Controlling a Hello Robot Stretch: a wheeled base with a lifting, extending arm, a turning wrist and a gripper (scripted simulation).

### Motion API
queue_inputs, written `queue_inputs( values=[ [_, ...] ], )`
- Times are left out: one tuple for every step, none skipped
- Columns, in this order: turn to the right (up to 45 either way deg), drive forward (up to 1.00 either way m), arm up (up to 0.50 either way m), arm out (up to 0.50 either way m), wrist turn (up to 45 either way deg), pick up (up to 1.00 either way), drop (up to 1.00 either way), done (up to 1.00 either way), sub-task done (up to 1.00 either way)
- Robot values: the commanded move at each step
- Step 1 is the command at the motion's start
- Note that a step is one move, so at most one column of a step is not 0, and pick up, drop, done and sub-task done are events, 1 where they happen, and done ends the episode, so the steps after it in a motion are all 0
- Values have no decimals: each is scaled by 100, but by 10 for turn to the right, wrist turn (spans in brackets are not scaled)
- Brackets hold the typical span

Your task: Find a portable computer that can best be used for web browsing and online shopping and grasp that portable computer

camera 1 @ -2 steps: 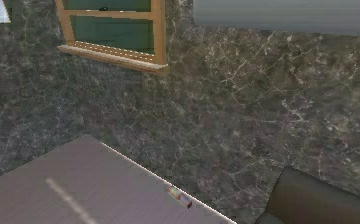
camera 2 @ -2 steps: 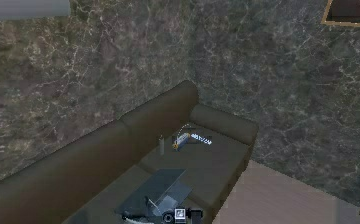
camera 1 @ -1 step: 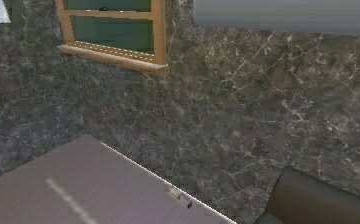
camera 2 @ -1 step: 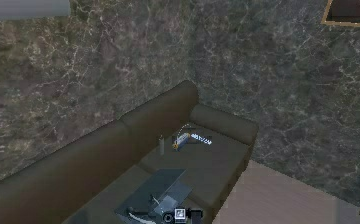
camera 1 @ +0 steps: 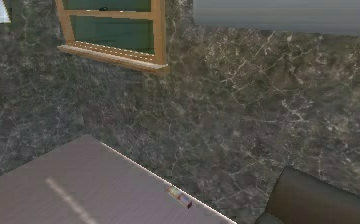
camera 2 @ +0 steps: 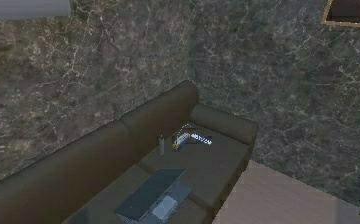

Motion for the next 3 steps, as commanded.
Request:
queue_inputs(
  values=[
    [0, 0, 0, 0, 0, 100, 0, 0, 0],
    [0, 0, 10, 0, 0, 0, 0, 0, 0],
    [0, 0, 0, 0, 0, 0, 0, 100, 0]
  ],
)
